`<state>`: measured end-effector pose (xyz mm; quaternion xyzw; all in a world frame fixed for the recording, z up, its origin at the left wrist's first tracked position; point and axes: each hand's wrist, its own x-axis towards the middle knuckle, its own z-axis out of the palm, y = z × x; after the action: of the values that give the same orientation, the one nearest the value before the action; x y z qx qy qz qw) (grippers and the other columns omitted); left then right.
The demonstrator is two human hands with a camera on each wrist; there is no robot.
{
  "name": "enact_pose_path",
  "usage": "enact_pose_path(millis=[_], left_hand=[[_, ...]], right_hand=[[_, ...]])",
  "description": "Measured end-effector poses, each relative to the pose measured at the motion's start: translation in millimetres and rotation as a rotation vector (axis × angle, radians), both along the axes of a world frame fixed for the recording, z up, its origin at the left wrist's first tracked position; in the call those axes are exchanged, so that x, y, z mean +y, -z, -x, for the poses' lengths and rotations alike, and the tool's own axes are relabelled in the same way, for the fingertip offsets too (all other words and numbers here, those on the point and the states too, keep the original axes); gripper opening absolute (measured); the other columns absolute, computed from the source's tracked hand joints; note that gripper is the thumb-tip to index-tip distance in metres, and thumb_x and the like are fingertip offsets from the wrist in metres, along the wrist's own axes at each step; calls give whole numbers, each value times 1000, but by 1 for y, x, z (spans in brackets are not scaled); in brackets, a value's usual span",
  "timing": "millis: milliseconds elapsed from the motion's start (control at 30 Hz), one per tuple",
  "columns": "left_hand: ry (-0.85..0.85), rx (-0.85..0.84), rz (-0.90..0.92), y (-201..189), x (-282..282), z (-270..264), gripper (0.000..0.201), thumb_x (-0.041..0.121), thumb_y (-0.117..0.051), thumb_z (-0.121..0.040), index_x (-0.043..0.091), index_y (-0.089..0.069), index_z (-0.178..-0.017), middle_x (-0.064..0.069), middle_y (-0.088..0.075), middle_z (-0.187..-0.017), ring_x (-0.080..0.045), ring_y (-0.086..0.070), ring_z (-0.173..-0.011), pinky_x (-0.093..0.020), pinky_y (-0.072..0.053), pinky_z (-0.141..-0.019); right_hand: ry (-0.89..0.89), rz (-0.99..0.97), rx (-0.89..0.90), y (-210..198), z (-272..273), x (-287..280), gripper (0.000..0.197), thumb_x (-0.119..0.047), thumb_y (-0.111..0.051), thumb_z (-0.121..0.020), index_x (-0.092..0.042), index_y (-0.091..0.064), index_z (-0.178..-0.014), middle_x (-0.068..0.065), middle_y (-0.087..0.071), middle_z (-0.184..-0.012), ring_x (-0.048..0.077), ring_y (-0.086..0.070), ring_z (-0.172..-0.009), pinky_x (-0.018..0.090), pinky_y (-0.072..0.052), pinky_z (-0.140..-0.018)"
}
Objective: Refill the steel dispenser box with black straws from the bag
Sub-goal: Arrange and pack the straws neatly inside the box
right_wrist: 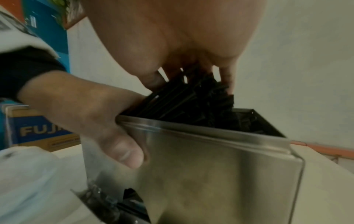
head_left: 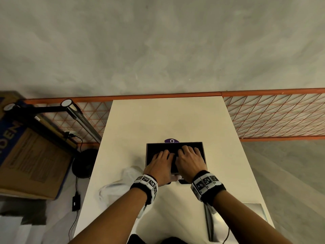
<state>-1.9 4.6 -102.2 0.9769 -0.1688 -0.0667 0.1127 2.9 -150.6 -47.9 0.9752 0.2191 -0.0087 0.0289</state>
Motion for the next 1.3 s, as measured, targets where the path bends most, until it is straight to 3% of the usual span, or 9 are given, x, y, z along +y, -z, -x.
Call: enact_pose_path(millis=[67, 200, 300, 433, 600, 833, 933, 1167, 1300], left_hand=[[-7, 2, 1, 0, -1, 4, 76, 69, -68, -73, 25, -45, -131, 1, -47, -127, -21, -46, -118, -39, -39, -108], [1, -65, -14, 2, 0, 9, 76, 70, -67, -70, 22, -48, -126, 1, -45, -125, -23, -45, -118, -40, -40, -107], [21, -153, 14, 4, 1, 13, 84, 73, -66, -68, 20, -50, -131, 0, -44, -136, -23, -45, -129, -42, -36, -115], [-11, -87, 17, 4, 0, 15, 111, 75, -61, -69, 17, -28, -158, -2, -26, -163, -21, -25, -152, -49, -19, -127], [-26, 3, -16, 2, -3, 19, 108, 75, -58, -73, 22, -22, -160, 4, -31, -160, -16, -30, -149, -48, -15, -127], [-17, -78, -38, 0, -3, 26, 79, 73, -48, -67, 27, -45, -131, 5, -50, -125, -20, -50, -117, -39, -34, -115], [-28, -70, -33, 2, -4, 28, 76, 72, -57, -70, 26, -46, -129, 3, -50, -126, -21, -48, -117, -39, -39, -108], [-25, -110, 11, 2, -3, 34, 78, 71, -64, -68, 24, -48, -127, 3, -46, -125, -21, -49, -114, -38, -45, -100], [-33, -182, 75, 4, -2, 38, 94, 71, -67, -65, 21, -43, -142, 1, -40, -146, -21, -41, -134, -41, -35, -118]], right_hand=[[23, -8, 6, 3, -6, -2, 13, -29, -67, -84, -16, -68, -80, 5, -62, -85, 31, -59, -86, 51, -51, -76], [5, 30, 78, 17, -7, -7, 33, -40, -32, -96, -23, -60, -100, 2, -57, -104, 29, -50, -101, 47, -40, -80], [-15, 40, 94, 18, 3, -9, 23, -40, -50, -92, -22, -59, -103, 2, -57, -100, 29, -51, -94, 44, -42, -72], [-12, 45, 91, 17, 11, -12, 31, -38, -69, -82, -20, -57, -105, 3, -55, -98, 29, -50, -87, 43, -40, -66], [-64, 106, 117, 10, 16, -14, 44, -37, -83, -67, -19, -61, -100, 2, -54, -93, 27, -51, -83, 44, -40, -66], [-36, 70, 85, -10, 16, 2, 23, -29, -51, -90, -15, -60, -105, 6, -53, -112, 29, -50, -105, 52, -37, -89], [-44, 38, 76, -4, 6, 1, 26, -28, -40, -95, -17, -63, -99, 5, -56, -110, 31, -51, -105, 53, -38, -89], [-44, 91, 87, 13, 8, -3, 12, -28, -57, -89, -19, -64, -89, 4, -59, -96, 32, -52, -95, 52, -43, -78], [-50, 42, 76, 15, 16, -5, 19, -28, -51, -91, -16, -62, -101, 6, -58, -101, 29, -55, -93, 46, -46, -74]])
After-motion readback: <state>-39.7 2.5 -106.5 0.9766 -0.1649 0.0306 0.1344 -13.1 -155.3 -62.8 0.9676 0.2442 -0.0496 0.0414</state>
